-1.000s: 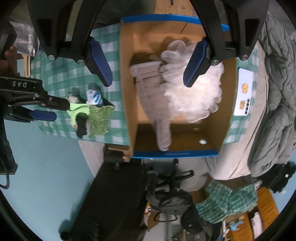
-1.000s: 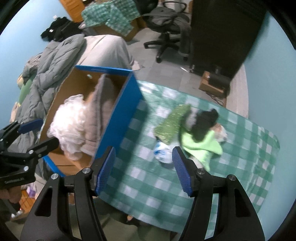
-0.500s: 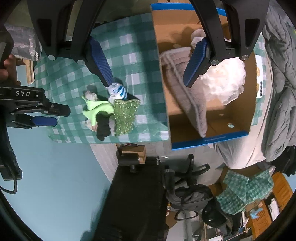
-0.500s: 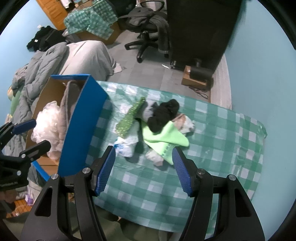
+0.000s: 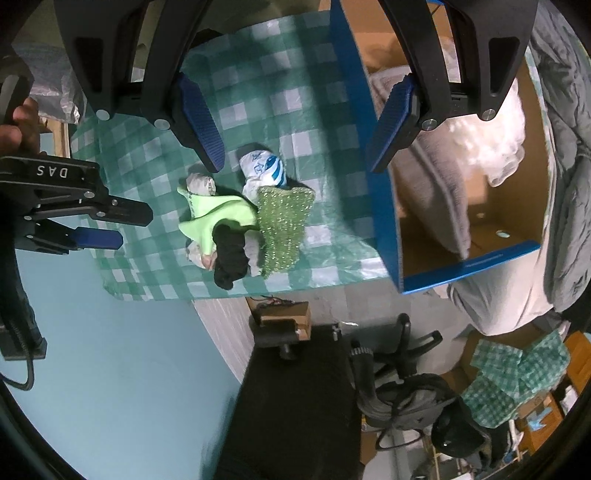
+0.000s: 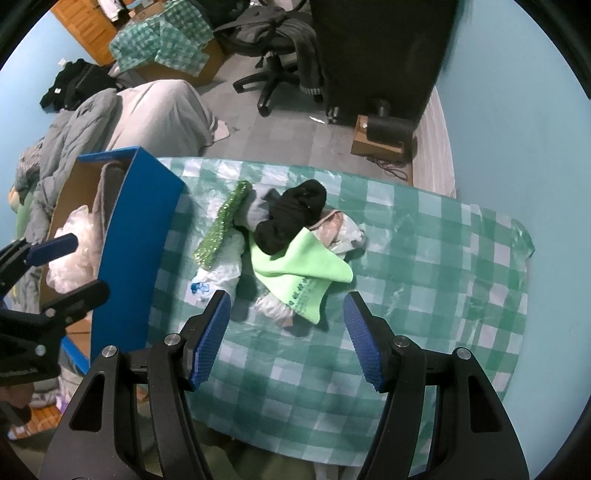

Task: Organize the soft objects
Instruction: 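Move both grippers back over the remaining items on the table, then grasp the green glittery scrubber with the left gripper while the right gripper grasps the black sock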

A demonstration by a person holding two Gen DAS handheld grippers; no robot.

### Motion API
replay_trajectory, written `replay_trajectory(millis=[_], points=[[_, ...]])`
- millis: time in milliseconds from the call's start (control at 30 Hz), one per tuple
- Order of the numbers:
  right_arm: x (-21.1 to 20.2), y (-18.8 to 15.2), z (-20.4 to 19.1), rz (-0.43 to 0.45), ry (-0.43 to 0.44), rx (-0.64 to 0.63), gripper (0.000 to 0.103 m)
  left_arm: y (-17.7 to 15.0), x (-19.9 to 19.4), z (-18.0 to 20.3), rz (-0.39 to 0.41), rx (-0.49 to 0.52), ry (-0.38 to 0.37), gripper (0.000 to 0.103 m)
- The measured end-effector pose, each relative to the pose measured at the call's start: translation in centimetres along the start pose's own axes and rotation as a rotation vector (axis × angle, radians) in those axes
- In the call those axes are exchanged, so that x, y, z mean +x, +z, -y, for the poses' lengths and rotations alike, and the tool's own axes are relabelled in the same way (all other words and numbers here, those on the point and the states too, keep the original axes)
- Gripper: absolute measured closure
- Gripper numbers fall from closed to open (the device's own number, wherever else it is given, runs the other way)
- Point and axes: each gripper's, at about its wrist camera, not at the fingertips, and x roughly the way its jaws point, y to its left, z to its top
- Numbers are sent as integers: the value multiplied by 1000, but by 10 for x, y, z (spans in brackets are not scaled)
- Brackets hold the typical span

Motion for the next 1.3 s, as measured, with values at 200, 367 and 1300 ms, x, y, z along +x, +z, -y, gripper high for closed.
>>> replay_trajectory(millis=[200, 367, 1300], points=[[9, 9, 10, -2, 7, 1, 38, 14, 22, 2, -25, -17, -6, 23], [19, 23, 17, -2, 10, -4, 38, 26, 41, 0, -48, -40, -12, 23], [108, 93, 25, -113, 32, -56, 38, 57, 133, -5, -153, -94, -48, 17]])
